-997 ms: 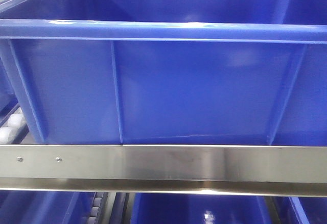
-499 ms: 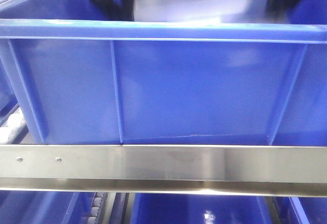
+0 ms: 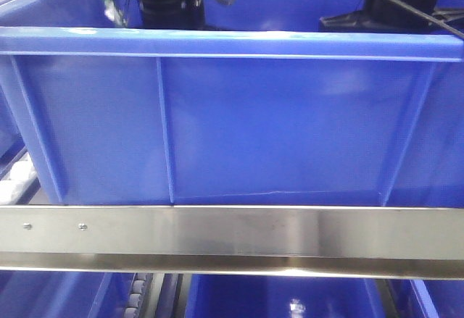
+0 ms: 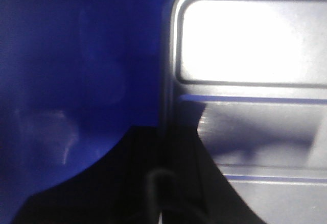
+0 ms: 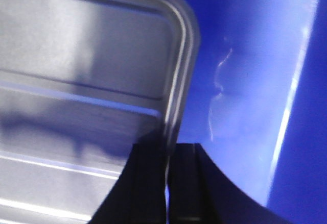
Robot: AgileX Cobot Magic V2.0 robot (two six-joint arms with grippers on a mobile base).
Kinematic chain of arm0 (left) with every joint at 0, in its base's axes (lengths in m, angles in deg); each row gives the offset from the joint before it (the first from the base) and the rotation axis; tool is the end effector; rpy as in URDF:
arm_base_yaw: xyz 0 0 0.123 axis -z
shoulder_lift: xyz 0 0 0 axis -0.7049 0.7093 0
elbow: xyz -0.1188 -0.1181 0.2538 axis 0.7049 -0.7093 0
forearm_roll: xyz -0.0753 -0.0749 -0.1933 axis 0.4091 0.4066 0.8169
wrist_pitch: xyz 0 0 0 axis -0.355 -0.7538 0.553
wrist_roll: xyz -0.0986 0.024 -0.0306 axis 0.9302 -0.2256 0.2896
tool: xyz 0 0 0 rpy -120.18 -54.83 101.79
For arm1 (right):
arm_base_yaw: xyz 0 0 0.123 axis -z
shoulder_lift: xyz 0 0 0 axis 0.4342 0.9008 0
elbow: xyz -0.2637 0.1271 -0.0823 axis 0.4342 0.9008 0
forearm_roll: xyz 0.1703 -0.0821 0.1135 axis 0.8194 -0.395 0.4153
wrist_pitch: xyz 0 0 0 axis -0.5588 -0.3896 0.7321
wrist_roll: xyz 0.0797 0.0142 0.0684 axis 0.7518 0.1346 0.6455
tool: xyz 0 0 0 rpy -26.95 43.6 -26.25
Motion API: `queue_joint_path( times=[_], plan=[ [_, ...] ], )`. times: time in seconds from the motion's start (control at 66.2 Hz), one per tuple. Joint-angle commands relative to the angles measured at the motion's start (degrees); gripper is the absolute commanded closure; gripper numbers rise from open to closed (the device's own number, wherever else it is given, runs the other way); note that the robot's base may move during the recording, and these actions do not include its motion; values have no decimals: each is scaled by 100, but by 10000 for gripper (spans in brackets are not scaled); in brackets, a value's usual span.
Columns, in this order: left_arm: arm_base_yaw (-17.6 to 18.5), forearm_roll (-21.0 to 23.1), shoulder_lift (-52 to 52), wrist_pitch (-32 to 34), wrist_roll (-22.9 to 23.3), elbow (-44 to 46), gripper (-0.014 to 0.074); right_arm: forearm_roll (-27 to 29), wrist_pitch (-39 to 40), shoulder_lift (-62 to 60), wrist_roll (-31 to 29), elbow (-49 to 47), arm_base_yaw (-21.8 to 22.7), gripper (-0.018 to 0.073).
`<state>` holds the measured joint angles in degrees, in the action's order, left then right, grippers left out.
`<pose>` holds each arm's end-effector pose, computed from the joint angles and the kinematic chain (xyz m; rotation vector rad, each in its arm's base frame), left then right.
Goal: Grab silver tray and place in blue box
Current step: 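Lower the tray into the blue bin and open both grippers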
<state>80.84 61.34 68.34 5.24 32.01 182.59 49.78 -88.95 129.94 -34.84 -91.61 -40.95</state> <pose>0.3668 -0.2447 0.2614 0.1191 2.6555 -0.1454 0.3697 0.0945 0.2733 -0.0885 2.7687 0.0433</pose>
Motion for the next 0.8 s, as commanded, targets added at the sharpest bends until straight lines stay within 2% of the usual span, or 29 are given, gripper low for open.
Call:
queue_joint_path(
  times=[0.0,0.06,0.121,0.151,0.257,0.272,0.348,0.408,0.589,0.725,0.786],
  plan=[
    [-26,83,-352,428,-228,215,622,48,253,-307,-160,-199,-18,498],
    [-102,254,-352,428,-325,215,538,48,246,-307,-160,-199,-18,488],
    [-173,509,-352,428,-483,215,445,44,243,-307,-160,-199,-18,437],
    [-188,608,-352,442,-592,215,376,44,243,-307,-160,-199,-18,382],
    [-223,718,-352,451,-738,215,219,37,243,-307,-160,-199,-18,190],
    [-223,718,-352,451,-738,215,202,38,243,-307,-160,-199,-18,139],
    [-223,718,-378,440,-738,220,154,-1,228,-313,-160,-207,-18,-13],
    [-223,718,-402,367,-738,269,157,-31,207,-353,-160,-228,-18,-78],
    [-155,697,-709,205,-894,359,173,-50,158,-712,-160,-235,-18,-17],
    [-53,617,-1215,51,-1149,359,239,-50,19,-1175,-160,-235,-18,91],
    [37,342,-1446,-99,-1190,359,277,-55,-68,-1429,-160,-235,-24,158]
  ],
)
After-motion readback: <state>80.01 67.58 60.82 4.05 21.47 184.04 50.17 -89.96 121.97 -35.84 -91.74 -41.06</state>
